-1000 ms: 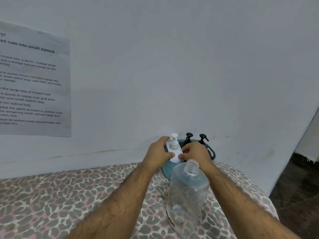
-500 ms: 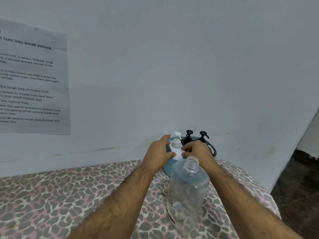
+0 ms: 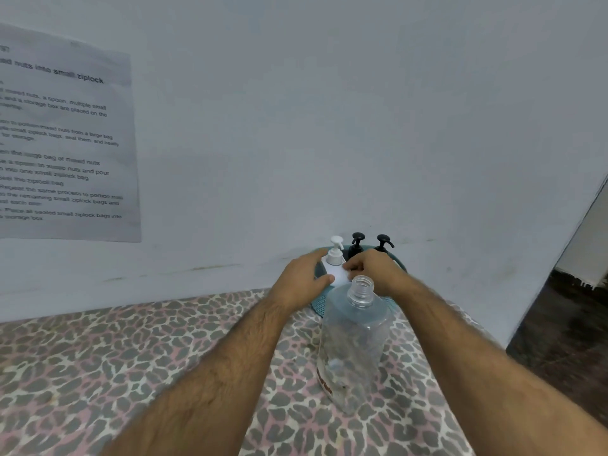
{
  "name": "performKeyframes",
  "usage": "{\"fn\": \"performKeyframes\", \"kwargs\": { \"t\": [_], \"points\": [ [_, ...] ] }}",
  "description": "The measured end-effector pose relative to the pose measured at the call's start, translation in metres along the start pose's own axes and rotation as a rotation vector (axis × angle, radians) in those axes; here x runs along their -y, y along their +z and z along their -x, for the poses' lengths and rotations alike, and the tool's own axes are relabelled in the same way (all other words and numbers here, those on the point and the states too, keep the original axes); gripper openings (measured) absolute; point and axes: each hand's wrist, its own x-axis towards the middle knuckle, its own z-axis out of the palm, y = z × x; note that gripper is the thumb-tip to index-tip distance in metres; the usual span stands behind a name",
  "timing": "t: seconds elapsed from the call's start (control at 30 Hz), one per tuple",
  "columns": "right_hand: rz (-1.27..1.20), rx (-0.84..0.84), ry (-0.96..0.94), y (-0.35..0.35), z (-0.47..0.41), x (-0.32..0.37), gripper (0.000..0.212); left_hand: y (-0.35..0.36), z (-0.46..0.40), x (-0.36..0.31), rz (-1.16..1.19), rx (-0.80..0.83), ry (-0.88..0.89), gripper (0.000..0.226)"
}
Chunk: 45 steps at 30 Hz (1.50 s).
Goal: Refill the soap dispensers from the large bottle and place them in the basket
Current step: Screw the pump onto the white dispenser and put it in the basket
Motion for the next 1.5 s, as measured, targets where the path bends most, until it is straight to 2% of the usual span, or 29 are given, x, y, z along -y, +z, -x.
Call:
{"fn": "performKeyframes", "kwargs": {
  "t": [0.07,0.2,0.37,0.47,0.6,0.77,0.9,1.2,1.3,1.5],
  "points": [
    [0.035,0.002,-0.029,-0.011,0.009,0.003,0.026,-0.009,0.012,0.002,-0.051,-0.002,0.011,0.055],
    [-0.095,-0.133,-0.025,-0.031,0.026,0.012,0.017,-0.031,0.038,0.008,-0.142,-0.015,0.010,0.057],
    [-0.278,-0.190,-0.050,-0.053,0.047,0.038,0.032,-0.058,0.076,0.012,-0.229,-0.039,-0.013,0.063],
    [-0.270,-0.244,-0.106,-0.064,0.066,0.064,0.037,-0.073,0.102,0.013,-0.238,-0.055,-0.025,0.065],
    [-0.248,-0.277,-0.169,-0.064,0.092,0.101,0.030,-0.094,0.137,0.016,-0.265,-0.071,-0.030,0.066],
    [-0.215,-0.277,-0.248,-0.040,0.123,0.138,0.034,-0.120,0.187,0.024,-0.270,-0.084,-0.068,0.066],
    [-0.168,-0.205,-0.280,-0.003,0.144,0.162,0.045,-0.135,0.228,0.036,-0.268,-0.091,-0.116,0.066],
    [-0.164,-0.074,-0.289,0.086,0.186,0.184,0.044,-0.137,0.301,0.066,-0.238,-0.057,-0.238,0.063],
    [-0.225,-0.119,-0.242,0.106,0.201,0.179,0.043,-0.127,0.316,0.070,-0.191,-0.058,-0.251,0.062],
    [-0.366,-0.280,-0.112,0.120,0.222,0.138,0.027,-0.095,0.318,0.062,-0.104,-0.044,-0.228,0.062]
  ]
}}
